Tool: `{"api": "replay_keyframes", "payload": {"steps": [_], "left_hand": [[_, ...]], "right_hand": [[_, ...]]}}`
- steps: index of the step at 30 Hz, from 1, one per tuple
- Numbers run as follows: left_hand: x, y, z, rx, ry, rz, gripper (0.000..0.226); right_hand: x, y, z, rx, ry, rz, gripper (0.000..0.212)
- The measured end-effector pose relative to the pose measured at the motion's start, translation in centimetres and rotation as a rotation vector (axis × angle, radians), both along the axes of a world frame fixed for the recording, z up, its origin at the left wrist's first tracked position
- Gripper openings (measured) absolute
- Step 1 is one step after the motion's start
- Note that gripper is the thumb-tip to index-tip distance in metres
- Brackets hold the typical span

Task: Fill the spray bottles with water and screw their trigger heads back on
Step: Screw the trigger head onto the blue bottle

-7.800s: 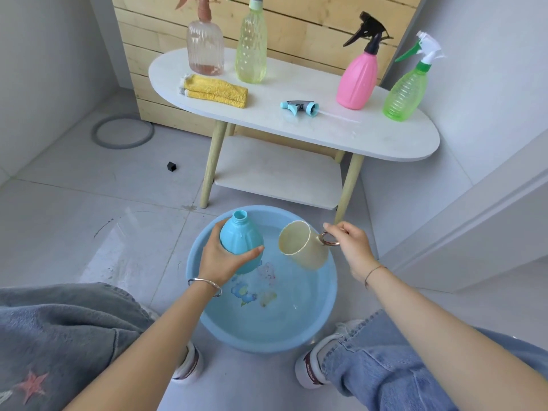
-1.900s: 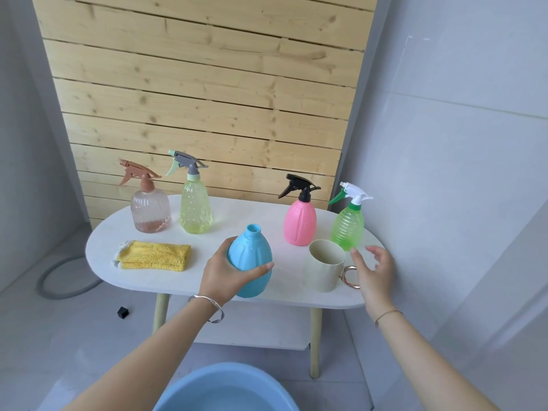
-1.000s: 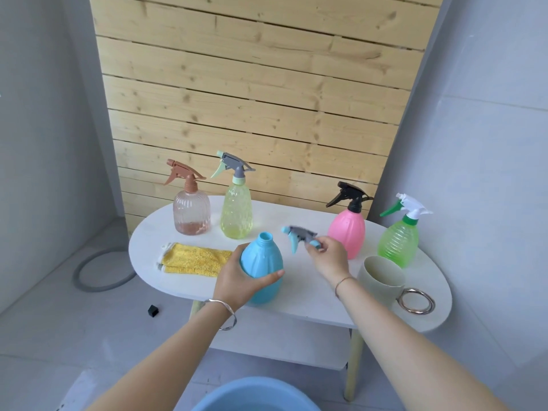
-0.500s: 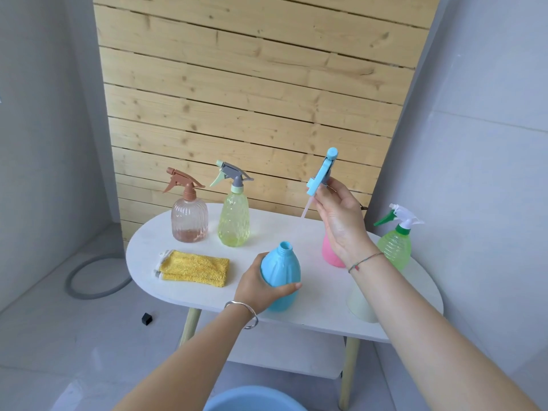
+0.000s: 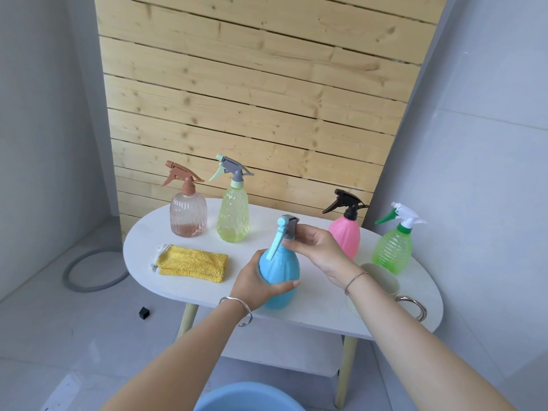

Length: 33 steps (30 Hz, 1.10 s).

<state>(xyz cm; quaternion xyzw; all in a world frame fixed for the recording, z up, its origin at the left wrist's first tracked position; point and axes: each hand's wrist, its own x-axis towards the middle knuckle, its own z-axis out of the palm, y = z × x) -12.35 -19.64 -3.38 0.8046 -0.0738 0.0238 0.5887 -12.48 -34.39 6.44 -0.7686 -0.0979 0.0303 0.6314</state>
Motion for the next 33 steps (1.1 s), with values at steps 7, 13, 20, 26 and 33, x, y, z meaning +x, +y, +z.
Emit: {"api": "replay_keyframes", "payload": {"steps": [7,13,20,26,33], "left_hand": [[0.2,0.1,-0.2,-0.007,-0.009,-0.016,0.089],[0.2,0.0,-0.2,0.001,-0.007,-0.018,0.092],[-0.2,0.0,0.4,0.021,-0.015,-0.035,0.095],[-0.1,-0.2,0.1,0.008,0.010,-0.042,0.087],[0.3,3.0,5.0,-0.074,0.068,-0.102,0.100]], "right_hand": [[0.5,-0.4,-0.7,0.039,-0.036,0.011,0.028],[0.6,0.7,-1.7,0.044,-0.062,-0.084,0.024],[0.6,1.9,-2.7,-0.015,-0.102,-0.141,0.042],[0.3,1.2,-3.4,0.148,-0.056,-0.116,0.025],[0.2,0.5,-3.5,0.098,-0.039,-0.022,0.016]]}}
